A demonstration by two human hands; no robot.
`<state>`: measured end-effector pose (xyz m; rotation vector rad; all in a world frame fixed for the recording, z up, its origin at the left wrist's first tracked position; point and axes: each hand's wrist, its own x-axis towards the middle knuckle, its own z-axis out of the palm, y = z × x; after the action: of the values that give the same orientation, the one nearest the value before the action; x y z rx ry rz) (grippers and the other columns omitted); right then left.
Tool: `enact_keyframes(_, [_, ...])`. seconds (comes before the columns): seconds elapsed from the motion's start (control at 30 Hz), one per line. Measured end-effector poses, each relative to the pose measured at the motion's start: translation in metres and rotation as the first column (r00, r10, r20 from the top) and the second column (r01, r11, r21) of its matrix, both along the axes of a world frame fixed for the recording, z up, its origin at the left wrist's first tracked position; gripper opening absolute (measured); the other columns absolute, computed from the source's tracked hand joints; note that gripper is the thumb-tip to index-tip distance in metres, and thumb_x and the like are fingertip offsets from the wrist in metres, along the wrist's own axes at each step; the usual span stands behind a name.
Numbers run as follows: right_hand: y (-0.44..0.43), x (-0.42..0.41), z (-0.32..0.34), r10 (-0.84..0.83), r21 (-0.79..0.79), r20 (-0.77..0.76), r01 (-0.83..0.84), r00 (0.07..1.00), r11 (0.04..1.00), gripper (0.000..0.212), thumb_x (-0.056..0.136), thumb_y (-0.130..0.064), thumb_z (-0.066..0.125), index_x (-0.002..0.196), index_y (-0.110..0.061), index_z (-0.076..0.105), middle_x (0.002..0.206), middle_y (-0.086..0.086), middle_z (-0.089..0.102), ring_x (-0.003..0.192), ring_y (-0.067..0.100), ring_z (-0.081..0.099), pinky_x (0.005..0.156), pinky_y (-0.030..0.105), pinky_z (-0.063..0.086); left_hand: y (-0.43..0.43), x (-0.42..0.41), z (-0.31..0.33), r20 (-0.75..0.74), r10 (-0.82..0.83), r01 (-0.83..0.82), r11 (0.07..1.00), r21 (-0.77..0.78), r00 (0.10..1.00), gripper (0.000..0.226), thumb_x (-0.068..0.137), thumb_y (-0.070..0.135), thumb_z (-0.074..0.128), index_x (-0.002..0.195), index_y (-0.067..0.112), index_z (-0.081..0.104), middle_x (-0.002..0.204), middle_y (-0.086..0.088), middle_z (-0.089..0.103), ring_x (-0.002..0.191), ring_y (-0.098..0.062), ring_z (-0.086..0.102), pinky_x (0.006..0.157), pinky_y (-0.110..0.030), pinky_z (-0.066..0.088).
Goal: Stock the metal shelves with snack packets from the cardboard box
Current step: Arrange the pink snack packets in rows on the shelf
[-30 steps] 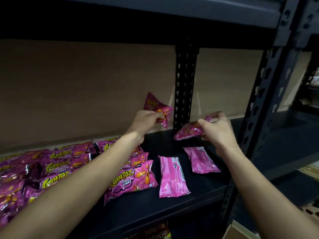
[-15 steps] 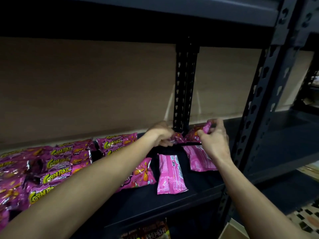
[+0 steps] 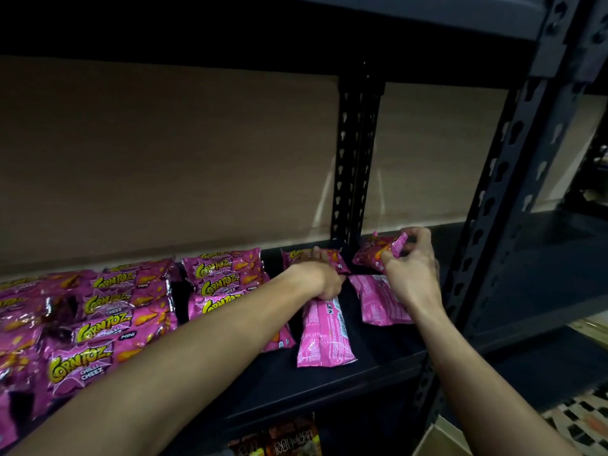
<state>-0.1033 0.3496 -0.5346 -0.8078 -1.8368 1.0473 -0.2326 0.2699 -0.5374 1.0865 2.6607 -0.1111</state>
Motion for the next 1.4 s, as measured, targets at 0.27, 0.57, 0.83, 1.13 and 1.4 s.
enact_keyframes(0.27, [-0.004, -0.006, 0.004, 0.036, -0.003, 0.049, -0.036, 0.998, 0.999, 0.037, 0.087, -0.01, 0.065, 0.117, -0.023, 0.049, 0.094, -0.006, 0.064, 0.1, 0.026, 0.064, 0.092, 0.04, 0.052, 0.003, -0.044, 0.0, -0.106, -0.044, 0.026, 0.985, -0.173, 0.993, 0.059, 0.098, 0.048, 0.03, 0.155, 0.036, 0.017, 0.165, -0.011, 0.004, 0.151, -0.033, 0.01, 0.12, -0.044, 0.019])
enact_keyframes(0.57, [-0.011, -0.007, 0.009, 0.105, -0.024, 0.004, -0.105, 0.994, 0.994, 0.044, 0.089, -0.006, 0.064, 0.129, -0.018, 0.049, 0.079, -0.004, 0.069, 0.063, 0.002, 0.064, 0.068, 0.018, 0.052, -0.003, -0.059, -0.003, -0.114, 0.015, -0.033, 0.986, -0.162, 0.993, 0.059, 0.102, 0.043, 0.033, 0.157, 0.026, 0.017, 0.165, -0.007, 0.001, 0.151, -0.03, 0.008, 0.12, -0.046, 0.017])
enact_keyframes(0.83, [0.0, -0.01, 0.011, 0.16, -0.097, -0.103, -0.17, 0.982, 0.981, 0.045, 0.089, -0.008, 0.069, 0.128, -0.027, 0.057, 0.087, -0.011, 0.072, 0.082, 0.003, 0.068, 0.083, 0.028, 0.055, -0.018, -0.043, 0.022, -0.167, 0.023, 0.01, 0.981, 0.194, 0.986, 0.053, 0.093, 0.012, 0.051, 0.144, 0.004, 0.042, 0.157, -0.019, 0.028, 0.143, -0.033, 0.032, 0.116, -0.039, 0.031])
enact_keyframes(1.13, [0.01, -0.015, 0.01, 0.269, -0.184, -0.258, -0.32, 0.928, 0.929, 0.06, 0.089, 0.011, 0.059, 0.132, -0.031, 0.061, 0.096, 0.008, 0.071, 0.1, 0.023, 0.069, 0.104, 0.039, 0.049, -0.042, -0.037, 0.082, -0.057, -0.322, 0.299, 0.78, 0.55, 0.945, 0.046, 0.098, 0.023, 0.056, 0.143, 0.019, 0.048, 0.142, -0.005, 0.054, 0.125, -0.019, 0.054, 0.103, -0.021, 0.04])
enact_keyframes(1.4, [0.008, -0.021, 0.002, 0.284, -0.245, -0.37, -0.388, 0.884, 0.889, 0.05, 0.088, 0.016, 0.056, 0.125, -0.017, 0.063, 0.097, 0.011, 0.075, 0.088, 0.018, 0.072, 0.087, 0.03, 0.056, -0.056, -0.052, 0.083, 0.233, -0.391, 0.19, 0.784, 0.591, 0.89, 0.035, 0.086, 0.014, 0.074, 0.12, 0.009, 0.068, 0.11, -0.005, 0.072, 0.106, -0.017, 0.066, 0.101, -0.028, 0.048])
